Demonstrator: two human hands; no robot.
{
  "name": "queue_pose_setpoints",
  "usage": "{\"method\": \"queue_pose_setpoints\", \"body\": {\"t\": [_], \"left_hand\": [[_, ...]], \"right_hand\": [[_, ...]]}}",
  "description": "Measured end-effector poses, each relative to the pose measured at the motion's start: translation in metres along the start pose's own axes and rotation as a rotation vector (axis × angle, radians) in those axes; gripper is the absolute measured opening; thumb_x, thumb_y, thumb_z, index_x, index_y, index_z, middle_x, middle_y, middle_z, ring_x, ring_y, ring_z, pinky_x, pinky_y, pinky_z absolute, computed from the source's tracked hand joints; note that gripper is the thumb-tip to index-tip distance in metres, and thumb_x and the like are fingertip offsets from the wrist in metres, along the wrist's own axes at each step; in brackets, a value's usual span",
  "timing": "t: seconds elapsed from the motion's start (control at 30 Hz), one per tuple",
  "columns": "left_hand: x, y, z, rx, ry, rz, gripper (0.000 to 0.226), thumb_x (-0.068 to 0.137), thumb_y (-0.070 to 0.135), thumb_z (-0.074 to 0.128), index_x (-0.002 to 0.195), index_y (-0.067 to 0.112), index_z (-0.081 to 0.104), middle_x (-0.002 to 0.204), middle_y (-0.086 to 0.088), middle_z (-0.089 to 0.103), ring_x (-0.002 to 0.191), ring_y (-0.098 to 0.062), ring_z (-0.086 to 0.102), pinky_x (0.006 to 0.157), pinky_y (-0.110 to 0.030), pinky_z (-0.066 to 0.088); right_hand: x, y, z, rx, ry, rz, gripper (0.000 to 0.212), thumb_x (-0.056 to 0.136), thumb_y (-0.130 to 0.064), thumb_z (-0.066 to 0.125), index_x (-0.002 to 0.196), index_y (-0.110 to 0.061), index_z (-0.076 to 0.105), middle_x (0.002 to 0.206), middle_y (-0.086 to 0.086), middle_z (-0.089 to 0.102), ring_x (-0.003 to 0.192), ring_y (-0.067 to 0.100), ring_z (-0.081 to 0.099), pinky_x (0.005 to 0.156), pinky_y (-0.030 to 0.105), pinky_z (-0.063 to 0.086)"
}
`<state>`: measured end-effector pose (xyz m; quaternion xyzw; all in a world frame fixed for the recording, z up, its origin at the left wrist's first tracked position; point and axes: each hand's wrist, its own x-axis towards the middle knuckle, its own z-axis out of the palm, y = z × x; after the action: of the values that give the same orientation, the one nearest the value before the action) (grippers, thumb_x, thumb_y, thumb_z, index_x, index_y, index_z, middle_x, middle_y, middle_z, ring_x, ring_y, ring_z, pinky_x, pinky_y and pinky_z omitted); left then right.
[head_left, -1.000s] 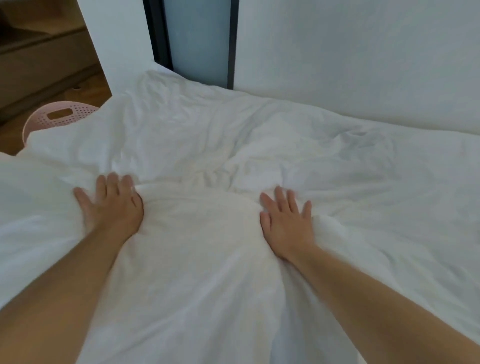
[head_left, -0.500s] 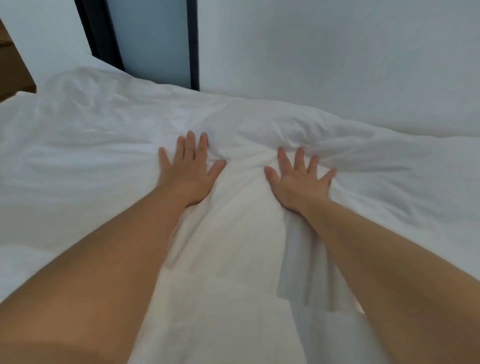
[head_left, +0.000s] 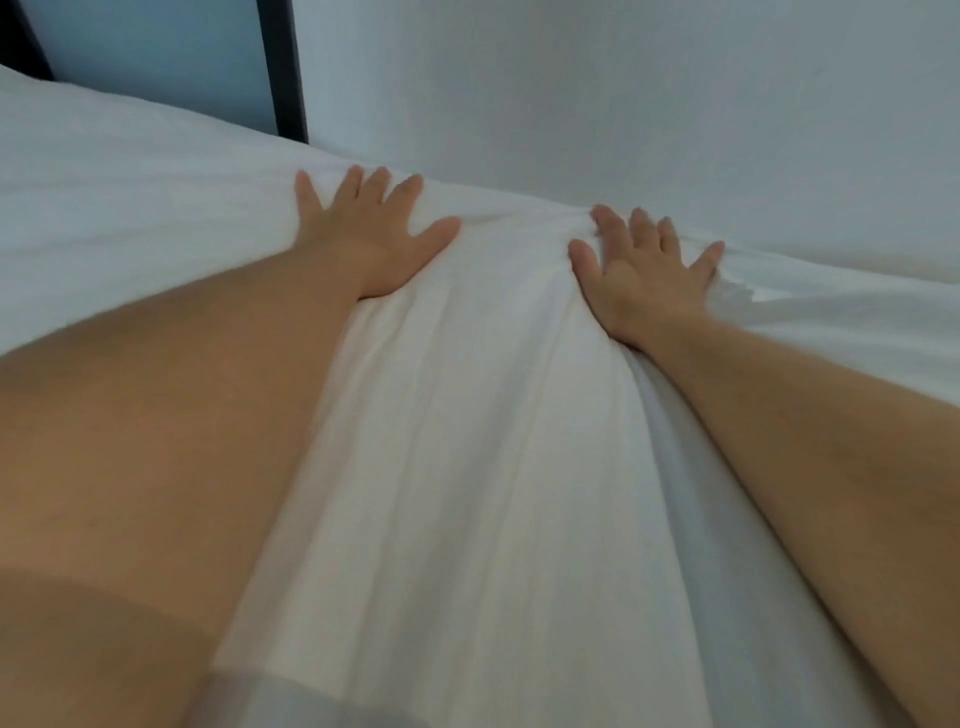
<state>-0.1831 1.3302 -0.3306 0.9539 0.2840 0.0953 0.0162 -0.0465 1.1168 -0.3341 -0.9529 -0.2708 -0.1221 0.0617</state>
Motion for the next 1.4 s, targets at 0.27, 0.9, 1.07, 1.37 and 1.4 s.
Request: {"method": "queue_pose_setpoints", "body": {"t": [0.27, 0.9, 1.07, 1.37, 1.4], "left_hand": [[0.001, 0.005, 0.000, 0.136, 0.412, 0.077, 0.051, 0.098, 0.049, 0.034, 0.121, 0.007, 0.050, 0.116, -0.017, 0.055, 0.109, -0.034, 0.047, 0.099, -0.047, 0.029], [-0.359, 0.034, -0.117, 0.184, 0.032, 0.128, 0.027, 0.057, 0.008, 0.080, 0.075, 0.015, 0.060, 0.053, -0.005, 0.060, 0.049, -0.026, 0.057, 0.059, -0.031, 0.040], [-0.430, 0.044, -0.206, 0.146, 0.123, 0.152, 0.037, 0.036, -0.004, 0.081, 0.065, 0.011, 0.065, 0.042, -0.008, 0.054, 0.033, -0.027, 0.053, 0.047, -0.028, 0.044], [-0.596, 0.051, -0.303, 0.243, 0.125, 0.260, 0.063, 0.032, -0.001, 0.078, 0.094, 0.002, 0.067, 0.034, -0.005, 0.042, 0.024, -0.022, 0.041, 0.040, -0.019, 0.030], [-0.618, 0.054, -0.299, 0.256, 0.094, 0.273, 0.071, 0.027, 0.000, 0.079, 0.097, 0.001, 0.069, 0.032, -0.002, 0.040, 0.023, -0.020, 0.039, 0.040, -0.017, 0.027]], "right_hand": [[0.009, -0.004, 0.010, -0.145, 0.317, -0.134, 0.042, 0.095, -0.040, 0.036, 0.118, -0.010, 0.052, 0.111, 0.014, 0.056, 0.104, 0.034, 0.051, 0.095, 0.052, 0.032], [-0.332, 0.016, -0.167, -0.108, -0.222, -0.273, 0.016, 0.088, -0.014, 0.056, 0.096, -0.022, 0.068, 0.100, 0.004, 0.070, 0.095, 0.026, 0.065, 0.076, 0.031, 0.039], [-0.388, 0.023, -0.280, -0.069, -0.232, -0.268, 0.025, 0.088, -0.009, 0.051, 0.103, -0.019, 0.068, 0.109, 0.006, 0.066, 0.103, 0.028, 0.063, 0.076, 0.030, 0.043], [-0.516, 0.038, -0.387, -0.139, -0.456, -0.570, 0.014, 0.083, -0.011, 0.050, 0.084, -0.020, 0.061, 0.097, 0.007, 0.062, 0.095, 0.031, 0.062, 0.068, 0.028, 0.036], [-0.536, 0.041, -0.383, -0.165, -0.483, -0.601, 0.017, 0.083, -0.010, 0.050, 0.092, -0.017, 0.064, 0.098, 0.008, 0.062, 0.096, 0.031, 0.062, 0.068, 0.028, 0.037]]}}
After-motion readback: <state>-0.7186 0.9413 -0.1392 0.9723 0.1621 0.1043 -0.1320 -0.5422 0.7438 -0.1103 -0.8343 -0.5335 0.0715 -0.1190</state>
